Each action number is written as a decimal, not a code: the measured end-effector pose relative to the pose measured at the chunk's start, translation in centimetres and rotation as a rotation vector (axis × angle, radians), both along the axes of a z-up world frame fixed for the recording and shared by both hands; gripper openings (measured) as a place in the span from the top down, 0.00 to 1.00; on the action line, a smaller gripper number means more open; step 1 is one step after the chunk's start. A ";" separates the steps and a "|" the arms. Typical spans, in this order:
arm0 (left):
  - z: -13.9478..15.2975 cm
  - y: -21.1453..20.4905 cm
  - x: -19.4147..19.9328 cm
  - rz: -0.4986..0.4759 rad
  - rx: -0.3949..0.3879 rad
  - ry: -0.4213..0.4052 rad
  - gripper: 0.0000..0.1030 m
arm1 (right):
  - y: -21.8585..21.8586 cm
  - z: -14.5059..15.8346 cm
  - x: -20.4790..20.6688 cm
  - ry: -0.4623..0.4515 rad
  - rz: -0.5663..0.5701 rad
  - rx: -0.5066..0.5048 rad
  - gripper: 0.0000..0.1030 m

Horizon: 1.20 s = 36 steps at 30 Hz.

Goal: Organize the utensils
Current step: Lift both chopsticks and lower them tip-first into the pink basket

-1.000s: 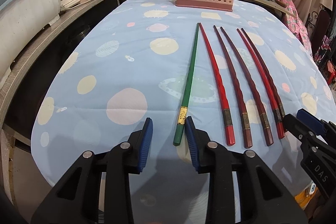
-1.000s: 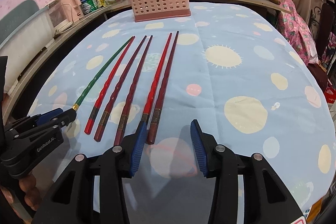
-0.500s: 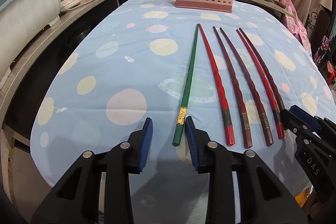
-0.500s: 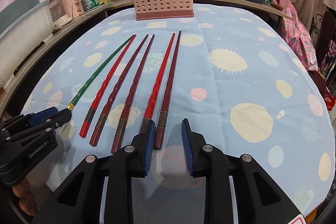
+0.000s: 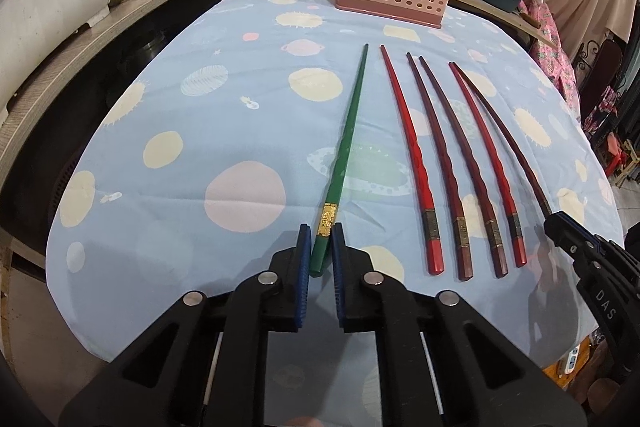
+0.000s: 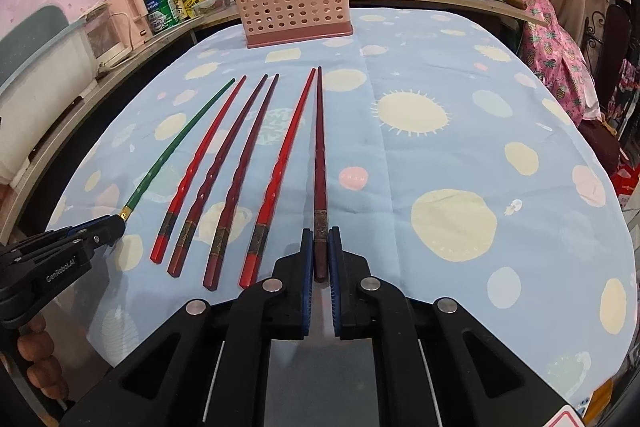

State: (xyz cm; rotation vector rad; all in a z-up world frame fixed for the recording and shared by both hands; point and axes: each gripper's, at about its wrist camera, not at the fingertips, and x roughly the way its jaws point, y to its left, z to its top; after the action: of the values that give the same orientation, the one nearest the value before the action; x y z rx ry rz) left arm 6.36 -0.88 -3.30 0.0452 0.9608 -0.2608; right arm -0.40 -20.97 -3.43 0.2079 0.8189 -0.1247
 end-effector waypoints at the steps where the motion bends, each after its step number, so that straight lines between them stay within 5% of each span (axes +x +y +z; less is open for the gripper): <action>1: 0.1 0.1 -0.1 0.002 -0.007 0.003 0.91 | -0.1 0.3 -0.1 -0.006 -0.001 0.002 0.93; 12: 3.7 1.3 -0.8 0.014 -0.064 -0.036 0.92 | -0.7 4.5 -1.5 -0.103 -0.012 0.014 0.93; 31: 14.6 1.5 2.6 0.022 -0.120 -0.228 0.97 | -5.4 15.1 0.0 -0.353 -0.057 0.055 0.93; 36: 13.3 2.0 3.2 0.026 -0.127 -0.194 0.94 | -5.7 16.0 0.4 -0.377 -0.066 0.060 0.93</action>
State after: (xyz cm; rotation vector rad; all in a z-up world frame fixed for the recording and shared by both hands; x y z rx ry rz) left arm 9.56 1.12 10.00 -0.0571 0.7501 -0.2872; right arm 0.00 -26.67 12.56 0.3045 0.4406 -0.1182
